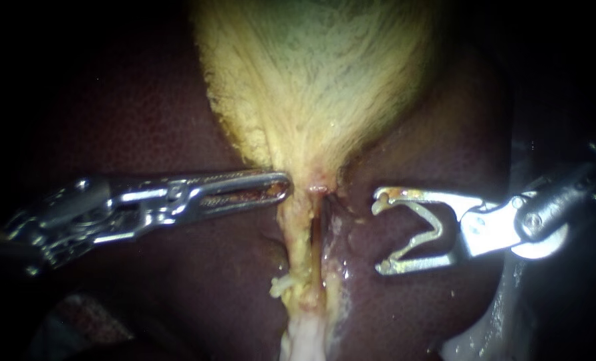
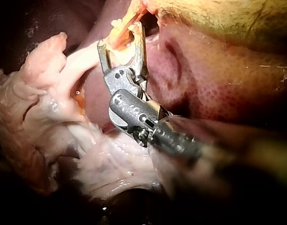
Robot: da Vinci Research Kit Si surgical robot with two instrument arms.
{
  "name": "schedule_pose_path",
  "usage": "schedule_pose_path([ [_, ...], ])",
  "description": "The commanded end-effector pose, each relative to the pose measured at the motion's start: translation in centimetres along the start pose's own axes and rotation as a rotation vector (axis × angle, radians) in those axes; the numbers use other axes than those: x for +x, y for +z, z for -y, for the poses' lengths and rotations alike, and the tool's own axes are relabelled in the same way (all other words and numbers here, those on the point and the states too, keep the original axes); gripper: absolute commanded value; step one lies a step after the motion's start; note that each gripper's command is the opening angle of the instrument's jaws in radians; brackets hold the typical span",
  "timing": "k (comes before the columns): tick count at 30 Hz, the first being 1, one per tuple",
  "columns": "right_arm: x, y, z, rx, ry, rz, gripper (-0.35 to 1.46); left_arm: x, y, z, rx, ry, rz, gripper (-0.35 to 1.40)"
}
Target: Clipping second clip left tube
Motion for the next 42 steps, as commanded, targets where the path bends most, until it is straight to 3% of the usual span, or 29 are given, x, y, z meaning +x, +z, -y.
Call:
schedule_pose_path([
  [1, -0.01, 0.03, 0.02, 0.004, -0.001, -0.003, 0.6, -0.01, -0.01, 0.0, 0.002, 0.0, 0.0, -0.35],
  [7, -0.06, 0.33, 0.17, 0.027, 0.019, -0.014, 0.6, -0.1, -0.2, -0.06, 0.004, -0.004, -0.003, -0.35],
  [14, -0.15, 0.93, 0.35, 0.063, 0.117, -0.026, 0.6, -0.2, -0.6, -0.19, -0.023, -0.007, 0.005, -0.35],
  [18, -0.2, 1.22, 0.37, 0.067, 0.133, -0.026, 0.6, -0.18, -0.77, -0.25, -0.029, -0.006, 0.007, -0.35],
  [24, -0.3, 1.53, 0.26, 0.061, 0.156, -0.022, 0.6, -0.21, -0.78, -0.21, -0.03, -0.008, 0.007, -0.35],
  [28, -0.48, 1.63, 0.23, 0.065, 0.168, 0.007, 0.6, -0.24, -0.8, -0.17, -0.033, -0.009, 0.004, -0.35],
  [33, -0.77, 1.73, 0.22, 0.07, 0.155, 0.101, 0.59, -0.27, -0.83, -0.12, -0.03, -0.012, 0.012, -0.35],
  [35, -0.86, 1.74, 0.19, 0.063, 0.153, 0.119, 0.59, -0.28, -0.85, -0.11, -0.03, -0.013, 0.012, -0.35],
  [42, -0.97, 1.73, 0.1, 0.042, 0.155, 0.152, 0.59, -0.32, -0.9, -0.06, -0.028, -0.016, 0.016, -0.35],
])
